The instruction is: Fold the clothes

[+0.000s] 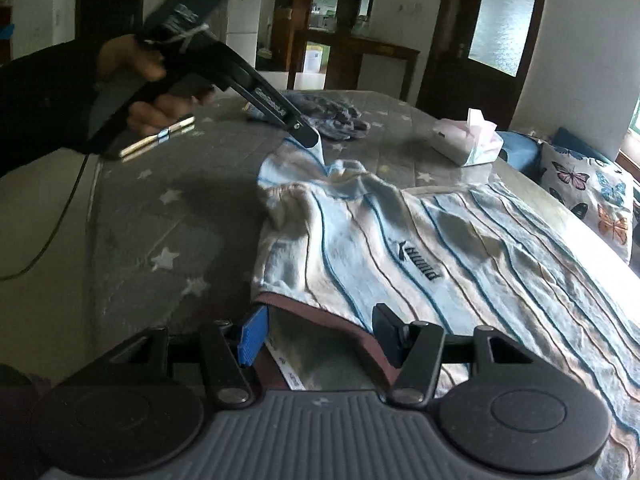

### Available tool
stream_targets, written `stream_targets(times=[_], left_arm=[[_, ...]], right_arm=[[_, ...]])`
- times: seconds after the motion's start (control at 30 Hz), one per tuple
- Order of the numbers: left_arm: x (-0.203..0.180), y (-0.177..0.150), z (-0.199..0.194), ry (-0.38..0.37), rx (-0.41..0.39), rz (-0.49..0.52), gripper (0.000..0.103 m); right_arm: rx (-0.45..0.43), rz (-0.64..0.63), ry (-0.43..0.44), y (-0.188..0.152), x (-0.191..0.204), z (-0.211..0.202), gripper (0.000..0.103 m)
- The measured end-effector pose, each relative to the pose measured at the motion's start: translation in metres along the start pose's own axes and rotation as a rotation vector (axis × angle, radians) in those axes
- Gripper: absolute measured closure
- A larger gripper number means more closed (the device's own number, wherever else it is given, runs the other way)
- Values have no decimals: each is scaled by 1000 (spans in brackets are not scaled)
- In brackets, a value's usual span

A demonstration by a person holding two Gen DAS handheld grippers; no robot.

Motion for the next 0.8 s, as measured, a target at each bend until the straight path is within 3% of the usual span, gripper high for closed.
stream_targets(times=[0.03, 0.07, 0.17, 0.37, 0.53, 0.63, 0.7, 0.8], left_arm=[[5, -4, 4, 22, 14, 5, 77], [10, -10, 6, 31, 24, 5, 85], [27, -24, 8, 95, 57, -3, 97], [41, -34, -11, 111, 36, -64, 95], [23, -22, -14, 24, -3, -59, 91], [11, -21, -5, -10, 4, -37, 91], [3, -21, -1, -39, 0, -17, 91], [-9, -27, 4, -67, 6, 27, 91]], right_arm=[[1, 4, 8, -1, 0, -2, 43], [-2, 6, 18, 0, 0, -5, 43], [-24, 19, 40, 3, -3, -13, 43], [-48, 69, 69, 18, -3, -10, 44], [-20, 64, 91, 23, 11, 6, 52], [14, 56, 107, 21, 20, 16, 63], [46, 54, 124, 17, 25, 22, 92], [56, 50, 146, 14, 31, 22, 93]])
Point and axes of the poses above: each gripper's, at about its wrist camera, not at the fingertips, and z roughly the way its jaws point, x to its left, y to its top, the point moved 7 cm from there along z, roughly the way its jaws point, and after that the axes turned 14 degrees about -y, right-handed, at the moved point
